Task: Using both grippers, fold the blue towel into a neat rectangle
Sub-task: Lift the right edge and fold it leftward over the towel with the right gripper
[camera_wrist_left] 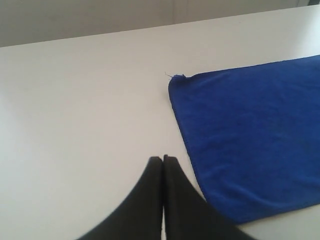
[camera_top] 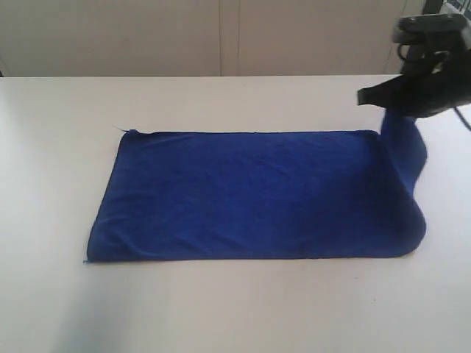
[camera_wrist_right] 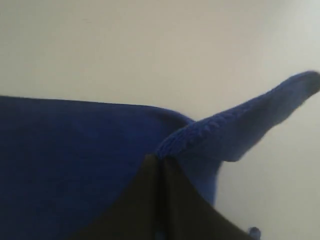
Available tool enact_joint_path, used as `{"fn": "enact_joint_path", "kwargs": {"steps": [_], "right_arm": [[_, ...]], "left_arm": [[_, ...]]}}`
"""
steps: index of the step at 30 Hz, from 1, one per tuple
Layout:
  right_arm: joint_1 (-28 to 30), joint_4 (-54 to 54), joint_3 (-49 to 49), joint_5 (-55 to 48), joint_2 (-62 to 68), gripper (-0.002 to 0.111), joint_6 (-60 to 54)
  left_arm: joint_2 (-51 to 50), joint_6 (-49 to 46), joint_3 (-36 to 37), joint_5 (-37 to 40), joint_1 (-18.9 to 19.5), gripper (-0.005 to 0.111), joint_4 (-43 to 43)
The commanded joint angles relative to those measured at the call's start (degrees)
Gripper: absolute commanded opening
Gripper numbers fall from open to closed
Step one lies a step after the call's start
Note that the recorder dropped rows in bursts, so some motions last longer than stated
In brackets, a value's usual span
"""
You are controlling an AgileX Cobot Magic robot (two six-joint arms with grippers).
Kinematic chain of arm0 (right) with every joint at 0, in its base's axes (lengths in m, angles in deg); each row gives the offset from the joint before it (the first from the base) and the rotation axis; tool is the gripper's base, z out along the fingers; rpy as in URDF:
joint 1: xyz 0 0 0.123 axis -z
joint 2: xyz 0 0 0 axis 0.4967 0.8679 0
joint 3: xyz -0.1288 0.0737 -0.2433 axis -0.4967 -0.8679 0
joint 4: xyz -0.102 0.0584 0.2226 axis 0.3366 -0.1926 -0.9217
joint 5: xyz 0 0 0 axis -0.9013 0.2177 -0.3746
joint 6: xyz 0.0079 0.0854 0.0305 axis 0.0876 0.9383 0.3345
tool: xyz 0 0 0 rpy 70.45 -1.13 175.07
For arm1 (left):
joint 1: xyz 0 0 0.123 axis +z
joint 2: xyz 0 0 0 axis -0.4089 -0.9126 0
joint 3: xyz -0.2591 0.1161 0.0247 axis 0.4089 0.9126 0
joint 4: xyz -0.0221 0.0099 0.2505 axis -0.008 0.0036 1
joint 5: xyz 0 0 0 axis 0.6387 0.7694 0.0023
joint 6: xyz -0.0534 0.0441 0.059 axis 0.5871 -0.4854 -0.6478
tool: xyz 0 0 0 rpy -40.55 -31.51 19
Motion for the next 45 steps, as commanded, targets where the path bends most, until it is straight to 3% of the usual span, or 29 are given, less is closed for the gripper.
{"fn": "enact_joint_path", "kwargs": {"steps": [1,8,13,27,37,45], "right_arm": [[-9.0,0.2,3.4,-2.4,-0.8,0.000,-0.7],[-30.5,0.7,18.3,-6.4,7.0,0.000,-0.7],[-36.5,0.8,26.6,-6.3,18.0,0.000,-0.7],[-41.2,-2.2,45.2,-6.4,37.6,0.000,-0.5],[-39.5,-1.8,49.4,-14.0,34.0,0.000,-0.3],[-41.2,-1.8,49.4,-11.6,32.5,0.000,-0.3]], "left_arm": [[0.4,0.2,0.5,0.1,0.0,0.000,-0.7],[0.4,0.2,0.5,0.1,0.0,0.000,-0.7],[0.4,0.2,0.5,0.1,0.0,0.000,-0.7],[0.4,0.2,0.5,0.1,0.0,0.000,-0.7],[0.4,0.2,0.5,0.1,0.0,0.000,-0.7],[0.4,0.2,0.5,0.1,0.0,0.000,-0.7]]}}
